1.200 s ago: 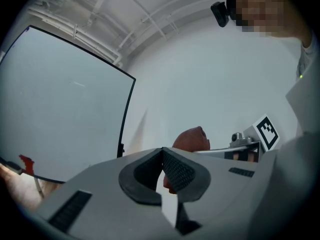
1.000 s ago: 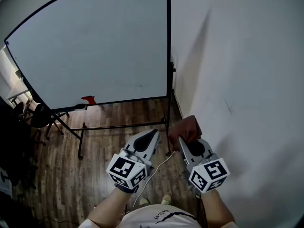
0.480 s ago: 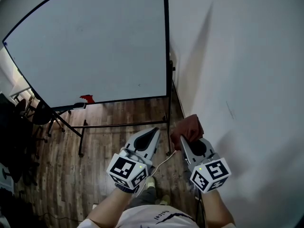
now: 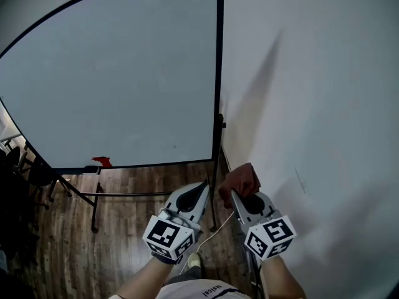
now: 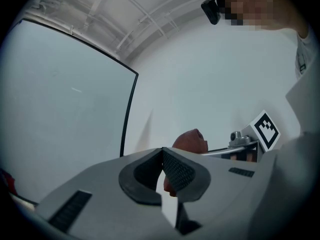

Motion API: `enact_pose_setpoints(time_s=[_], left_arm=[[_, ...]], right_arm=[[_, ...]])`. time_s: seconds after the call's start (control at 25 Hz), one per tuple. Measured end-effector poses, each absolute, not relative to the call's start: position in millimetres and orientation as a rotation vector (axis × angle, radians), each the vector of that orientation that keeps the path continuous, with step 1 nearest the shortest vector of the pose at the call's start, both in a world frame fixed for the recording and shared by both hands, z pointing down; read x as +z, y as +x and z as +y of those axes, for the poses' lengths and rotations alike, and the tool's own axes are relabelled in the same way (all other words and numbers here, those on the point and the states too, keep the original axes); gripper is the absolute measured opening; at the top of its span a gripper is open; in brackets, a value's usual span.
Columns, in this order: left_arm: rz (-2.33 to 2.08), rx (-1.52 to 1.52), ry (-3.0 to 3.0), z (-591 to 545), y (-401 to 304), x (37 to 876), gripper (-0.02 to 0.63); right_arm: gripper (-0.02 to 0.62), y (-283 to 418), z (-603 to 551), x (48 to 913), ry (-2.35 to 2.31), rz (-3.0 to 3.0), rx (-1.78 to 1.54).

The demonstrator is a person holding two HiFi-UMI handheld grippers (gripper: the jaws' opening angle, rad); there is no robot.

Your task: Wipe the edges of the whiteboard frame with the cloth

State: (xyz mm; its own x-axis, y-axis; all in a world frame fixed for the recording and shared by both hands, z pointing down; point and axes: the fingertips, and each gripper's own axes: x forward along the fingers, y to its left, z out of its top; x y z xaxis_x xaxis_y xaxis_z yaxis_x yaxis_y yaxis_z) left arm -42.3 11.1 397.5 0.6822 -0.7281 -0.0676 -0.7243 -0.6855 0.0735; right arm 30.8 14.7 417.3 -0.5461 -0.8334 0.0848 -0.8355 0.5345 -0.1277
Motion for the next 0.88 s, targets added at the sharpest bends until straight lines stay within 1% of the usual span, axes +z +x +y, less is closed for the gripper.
enact_pose_setpoints(time_s=[0.4,0.64,0.88], left_arm=[[-1.12,-0.146,2.869,-98,-53,402,0.009],[-1.121,-0.122,2.871,-151,-43,407,0.009],[-1.22,-0.093,2.853,-209,-26,402,0.009]], right_arm=[[0.057,11,-103,419,1.587,-2.656,0.266],[0.058,19,-167,426,1.582,-2.654,0.293],[0.058,33,-234,430,1.509,-2.696,0.294]])
